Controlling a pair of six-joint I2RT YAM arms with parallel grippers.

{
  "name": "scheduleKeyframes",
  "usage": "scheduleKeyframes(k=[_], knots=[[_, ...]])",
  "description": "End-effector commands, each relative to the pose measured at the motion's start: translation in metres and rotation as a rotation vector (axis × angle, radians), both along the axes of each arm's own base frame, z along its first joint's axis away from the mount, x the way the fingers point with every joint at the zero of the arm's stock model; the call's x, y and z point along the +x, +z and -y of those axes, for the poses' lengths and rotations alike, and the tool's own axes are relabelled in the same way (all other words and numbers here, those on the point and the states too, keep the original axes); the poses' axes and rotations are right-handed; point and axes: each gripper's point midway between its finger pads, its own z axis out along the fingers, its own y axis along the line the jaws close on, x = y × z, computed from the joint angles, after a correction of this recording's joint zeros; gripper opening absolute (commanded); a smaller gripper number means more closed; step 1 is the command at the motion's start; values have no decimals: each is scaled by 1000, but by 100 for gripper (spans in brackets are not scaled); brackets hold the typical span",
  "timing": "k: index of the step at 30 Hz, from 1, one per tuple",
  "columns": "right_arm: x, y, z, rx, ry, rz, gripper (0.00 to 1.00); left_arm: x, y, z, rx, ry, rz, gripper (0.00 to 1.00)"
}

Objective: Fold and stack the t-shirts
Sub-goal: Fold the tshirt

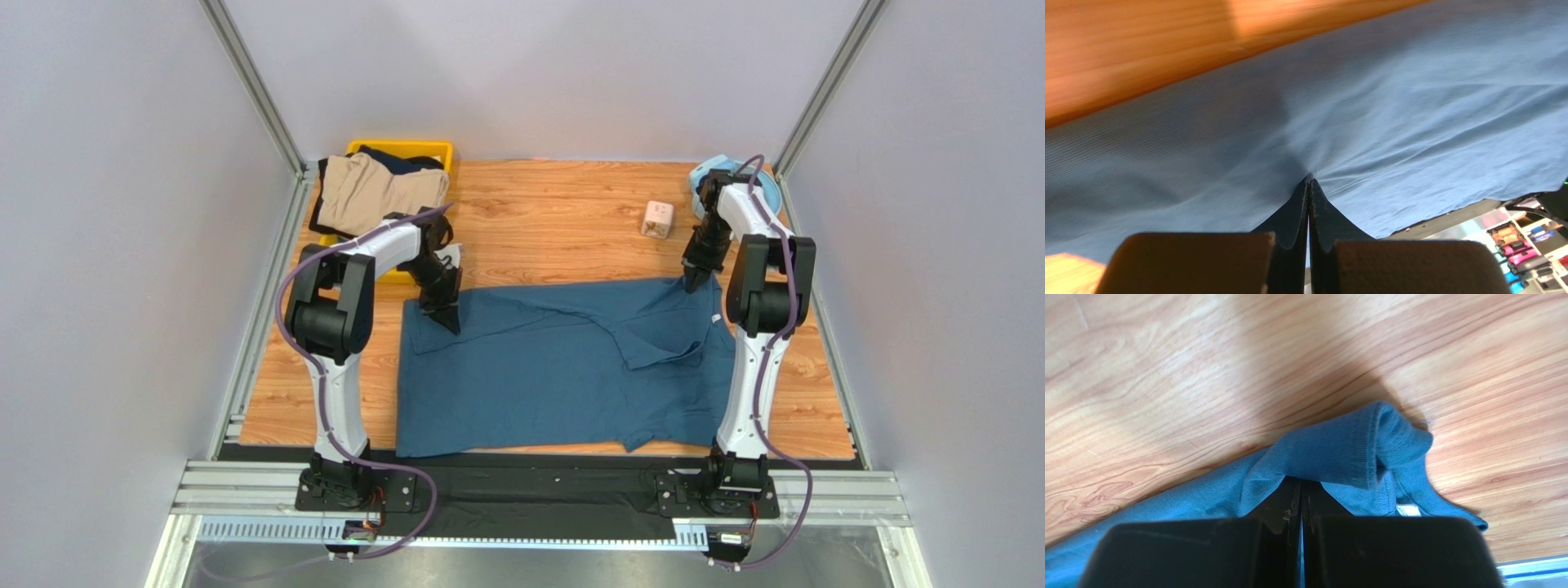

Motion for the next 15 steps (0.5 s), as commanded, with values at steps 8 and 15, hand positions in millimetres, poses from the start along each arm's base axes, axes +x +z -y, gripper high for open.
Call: scheduleKeyframes(k=[8,15], knots=[[30,-7,17,15,-48,55,0,1,5,-42,113,26,-26,0],[47,-3,15,32,-69,98,0,17,18,-43,113,49,9,0]])
